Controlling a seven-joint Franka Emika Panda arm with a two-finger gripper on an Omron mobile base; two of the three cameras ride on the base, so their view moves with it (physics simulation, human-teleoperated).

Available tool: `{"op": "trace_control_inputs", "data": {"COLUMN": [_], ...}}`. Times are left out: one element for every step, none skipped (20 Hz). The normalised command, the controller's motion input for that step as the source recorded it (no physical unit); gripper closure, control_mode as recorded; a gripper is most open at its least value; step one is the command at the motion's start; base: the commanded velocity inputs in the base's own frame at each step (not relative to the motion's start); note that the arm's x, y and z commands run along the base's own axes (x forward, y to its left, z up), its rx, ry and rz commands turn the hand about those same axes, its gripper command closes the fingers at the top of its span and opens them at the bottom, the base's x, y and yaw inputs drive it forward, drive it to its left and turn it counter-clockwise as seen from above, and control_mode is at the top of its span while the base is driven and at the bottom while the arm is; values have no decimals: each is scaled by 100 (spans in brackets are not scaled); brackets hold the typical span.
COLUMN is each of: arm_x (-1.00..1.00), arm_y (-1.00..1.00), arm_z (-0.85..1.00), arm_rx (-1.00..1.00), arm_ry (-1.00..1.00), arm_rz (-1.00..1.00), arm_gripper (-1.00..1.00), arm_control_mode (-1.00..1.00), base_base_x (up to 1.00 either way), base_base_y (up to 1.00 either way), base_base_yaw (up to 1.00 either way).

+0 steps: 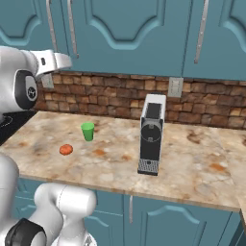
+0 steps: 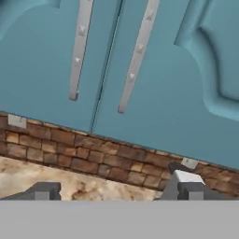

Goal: Pick the pan from the cabinet and place it on the stove. Then turn on the stove burner for the pan.

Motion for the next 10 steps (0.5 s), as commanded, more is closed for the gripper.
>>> {"op": "trace_control_inputs", "data": {"arm_x": [28, 29, 32, 38, 36, 35, 33, 33, 31, 29], "arm_y": [0, 0, 0, 0, 0, 0, 0, 0, 0, 0], "arm_z": [33, 33, 34, 35, 33, 35, 35, 33, 32, 31], "arm_rx": [0, 0, 0, 0, 0, 0, 0, 0, 0, 0], "arm_ry": [-15, -15, -16, -16, -15, -16, -17, -18, -18, -17], "arm_rz": [7, 8, 8, 7, 6, 6, 6, 5, 5, 5], "arm_gripper": [-100, -100, -100, -100, -100, -100, -100, -100, -100, -100], "arm_control_mode": [-100, -100, -100, -100, -100, -100, -100, -100, -100, -100], "base_base_x": [0, 0, 0, 0, 0, 0, 0, 0, 0, 0], "base_base_y": [0, 0, 0, 0, 0, 0, 0, 0, 0, 0], "base_base_yaw": [0, 0, 0, 0, 0, 0, 0, 0, 0, 0]}}
